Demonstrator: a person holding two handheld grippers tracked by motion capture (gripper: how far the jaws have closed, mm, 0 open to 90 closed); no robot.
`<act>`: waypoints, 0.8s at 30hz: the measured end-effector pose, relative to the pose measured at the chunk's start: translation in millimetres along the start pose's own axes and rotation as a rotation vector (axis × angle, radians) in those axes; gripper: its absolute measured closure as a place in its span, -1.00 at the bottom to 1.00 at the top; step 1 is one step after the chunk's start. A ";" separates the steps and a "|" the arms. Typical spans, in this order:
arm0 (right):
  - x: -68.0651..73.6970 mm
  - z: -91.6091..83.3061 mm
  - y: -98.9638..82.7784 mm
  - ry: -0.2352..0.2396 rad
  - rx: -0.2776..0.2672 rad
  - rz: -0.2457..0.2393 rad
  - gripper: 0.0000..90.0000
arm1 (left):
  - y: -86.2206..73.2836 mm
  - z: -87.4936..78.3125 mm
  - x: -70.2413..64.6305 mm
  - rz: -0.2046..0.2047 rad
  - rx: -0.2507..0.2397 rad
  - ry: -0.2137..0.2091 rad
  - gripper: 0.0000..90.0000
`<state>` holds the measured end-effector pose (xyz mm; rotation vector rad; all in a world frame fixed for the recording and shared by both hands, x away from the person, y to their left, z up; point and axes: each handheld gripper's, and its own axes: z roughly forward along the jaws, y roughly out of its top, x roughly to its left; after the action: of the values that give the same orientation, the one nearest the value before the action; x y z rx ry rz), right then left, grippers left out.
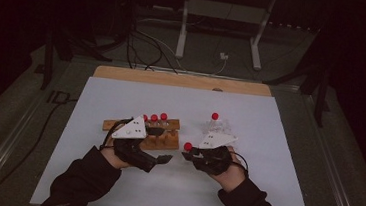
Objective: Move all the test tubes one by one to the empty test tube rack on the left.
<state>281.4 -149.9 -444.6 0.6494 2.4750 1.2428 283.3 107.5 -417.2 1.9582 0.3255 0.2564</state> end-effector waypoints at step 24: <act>8.9 1.2 0.9 0.039 0.001 -0.018 0.67 | 3.8 39.3 -9.1 0.068 0.025 -0.031 0.35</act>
<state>274.5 -144.0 -445.1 0.6076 2.5077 1.2595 287.9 69.2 -429.4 1.9978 0.2433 0.2664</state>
